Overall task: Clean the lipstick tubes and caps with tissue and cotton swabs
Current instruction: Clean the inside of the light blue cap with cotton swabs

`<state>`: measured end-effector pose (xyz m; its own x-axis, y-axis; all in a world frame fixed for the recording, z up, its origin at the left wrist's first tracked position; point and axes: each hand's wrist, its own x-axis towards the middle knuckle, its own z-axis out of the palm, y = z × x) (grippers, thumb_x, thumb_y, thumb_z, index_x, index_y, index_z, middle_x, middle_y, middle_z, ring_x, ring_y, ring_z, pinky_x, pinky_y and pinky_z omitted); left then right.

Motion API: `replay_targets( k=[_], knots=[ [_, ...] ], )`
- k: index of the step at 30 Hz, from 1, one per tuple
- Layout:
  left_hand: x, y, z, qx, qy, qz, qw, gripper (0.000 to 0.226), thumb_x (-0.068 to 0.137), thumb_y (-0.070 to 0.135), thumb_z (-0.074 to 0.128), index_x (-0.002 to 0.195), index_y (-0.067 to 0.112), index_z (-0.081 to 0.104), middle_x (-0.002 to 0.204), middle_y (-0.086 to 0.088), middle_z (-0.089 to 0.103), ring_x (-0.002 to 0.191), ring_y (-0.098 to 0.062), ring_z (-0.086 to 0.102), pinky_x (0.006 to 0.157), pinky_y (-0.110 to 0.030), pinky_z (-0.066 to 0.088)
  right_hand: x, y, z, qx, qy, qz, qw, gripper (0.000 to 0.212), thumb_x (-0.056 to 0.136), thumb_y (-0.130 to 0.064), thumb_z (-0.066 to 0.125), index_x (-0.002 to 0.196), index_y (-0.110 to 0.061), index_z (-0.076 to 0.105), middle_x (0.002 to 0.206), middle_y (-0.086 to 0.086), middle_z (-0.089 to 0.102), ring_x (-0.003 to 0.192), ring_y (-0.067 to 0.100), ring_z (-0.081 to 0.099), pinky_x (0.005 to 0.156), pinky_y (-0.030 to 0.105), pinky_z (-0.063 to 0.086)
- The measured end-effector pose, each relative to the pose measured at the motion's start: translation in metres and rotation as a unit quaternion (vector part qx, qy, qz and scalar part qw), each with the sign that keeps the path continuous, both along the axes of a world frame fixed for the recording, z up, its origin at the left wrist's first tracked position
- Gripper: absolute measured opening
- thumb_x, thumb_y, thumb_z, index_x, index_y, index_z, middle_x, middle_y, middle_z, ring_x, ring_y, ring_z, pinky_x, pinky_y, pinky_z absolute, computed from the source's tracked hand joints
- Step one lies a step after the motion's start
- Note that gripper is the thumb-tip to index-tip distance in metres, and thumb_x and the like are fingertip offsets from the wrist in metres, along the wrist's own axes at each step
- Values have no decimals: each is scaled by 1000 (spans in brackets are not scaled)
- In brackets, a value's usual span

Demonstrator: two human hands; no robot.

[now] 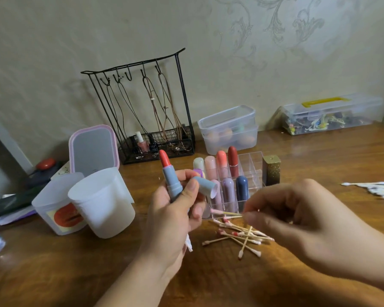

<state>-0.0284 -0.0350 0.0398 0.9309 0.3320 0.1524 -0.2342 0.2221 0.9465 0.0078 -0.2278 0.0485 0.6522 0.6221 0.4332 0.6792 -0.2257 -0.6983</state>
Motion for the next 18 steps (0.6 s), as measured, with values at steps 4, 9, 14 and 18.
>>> replay_targets(
  k=[4, 9, 14, 18],
  knots=[
    [-4, 2, 8, -116, 1, -61, 991, 17, 81, 18, 54, 93, 7, 60, 71, -9, 54, 48, -9, 37, 40, -17, 21, 0, -3, -1, 37, -69, -16, 997, 9, 81, -27, 68, 72, -27, 68, 54, -6, 55, 47, 0, 42, 44, 23, 36],
    [-5, 1, 9, -205, 43, -97, 973, 16, 84, 17, 49, 85, 8, 63, 64, -6, 51, 46, -8, 33, 53, -22, 12, -9, 2, -3, 40, -161, -21, 986, 10, 79, -18, 72, 76, -27, 68, 61, -11, 56, 50, 5, 50, 48, 11, 37],
    [-7, -1, 12, -239, 74, -84, 965, 17, 85, 17, 49, 81, 7, 63, 65, -7, 52, 45, -8, 35, 43, -15, 21, -11, 5, -4, 76, -184, -54, 979, 8, 79, -18, 72, 76, -25, 68, 63, -11, 56, 51, 6, 49, 49, 9, 37],
    [-9, -5, 11, -269, 95, -94, 954, 17, 89, 19, 49, 85, 8, 61, 63, -8, 50, 43, -8, 35, 36, -13, 24, -19, 8, -1, 118, -221, -123, 960, 7, 81, -25, 73, 75, -21, 72, 62, -13, 59, 53, 6, 55, 49, 11, 41]
  ],
)
